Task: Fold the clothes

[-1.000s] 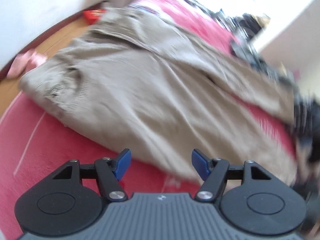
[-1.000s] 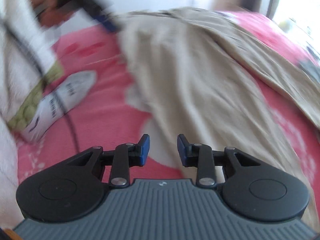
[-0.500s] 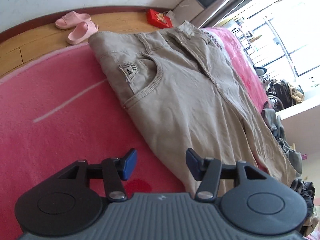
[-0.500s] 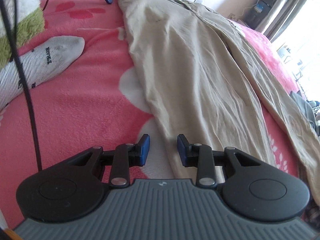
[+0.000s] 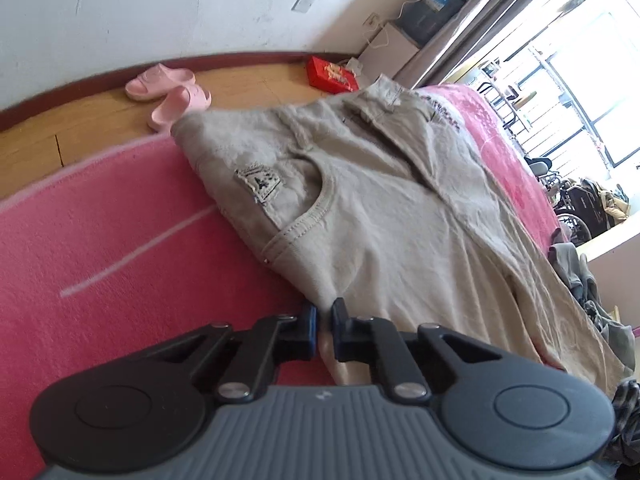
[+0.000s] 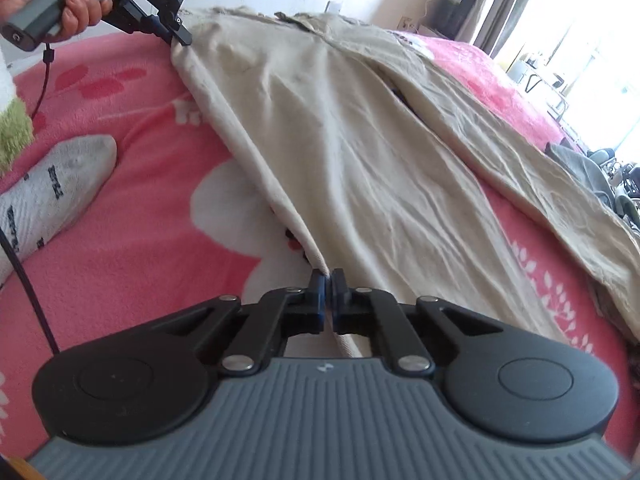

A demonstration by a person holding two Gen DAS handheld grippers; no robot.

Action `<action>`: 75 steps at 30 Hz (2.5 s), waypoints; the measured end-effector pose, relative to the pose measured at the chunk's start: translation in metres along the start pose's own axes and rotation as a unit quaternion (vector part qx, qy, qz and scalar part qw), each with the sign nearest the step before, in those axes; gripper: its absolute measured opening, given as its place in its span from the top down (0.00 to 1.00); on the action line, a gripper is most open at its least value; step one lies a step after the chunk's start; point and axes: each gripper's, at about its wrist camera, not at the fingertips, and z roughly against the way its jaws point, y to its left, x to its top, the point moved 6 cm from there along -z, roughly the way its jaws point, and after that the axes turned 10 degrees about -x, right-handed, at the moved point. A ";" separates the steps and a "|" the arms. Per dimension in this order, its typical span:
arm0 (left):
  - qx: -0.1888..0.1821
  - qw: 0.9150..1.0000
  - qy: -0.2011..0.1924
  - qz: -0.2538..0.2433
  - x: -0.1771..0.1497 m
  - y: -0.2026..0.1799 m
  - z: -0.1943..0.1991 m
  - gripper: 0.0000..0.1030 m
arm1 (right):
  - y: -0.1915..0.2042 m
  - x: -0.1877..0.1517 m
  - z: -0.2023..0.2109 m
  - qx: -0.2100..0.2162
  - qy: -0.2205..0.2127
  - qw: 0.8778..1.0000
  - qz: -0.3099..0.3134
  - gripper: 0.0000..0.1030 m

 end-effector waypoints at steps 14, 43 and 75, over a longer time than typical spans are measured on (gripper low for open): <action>0.033 0.993 0.018 -0.113 -0.015 0.004 0.000 0.71 | 0.006 -0.017 -0.013 0.126 0.086 0.982 -0.109 0.92; -0.014 0.957 -0.032 -0.289 -0.039 -0.095 0.028 0.03 | -0.058 0.010 0.018 0.039 0.021 0.953 -0.298 0.01; -0.015 0.954 -0.029 -0.298 -0.052 -0.100 0.028 0.00 | -0.083 -0.005 0.008 0.062 0.058 0.924 -0.374 0.01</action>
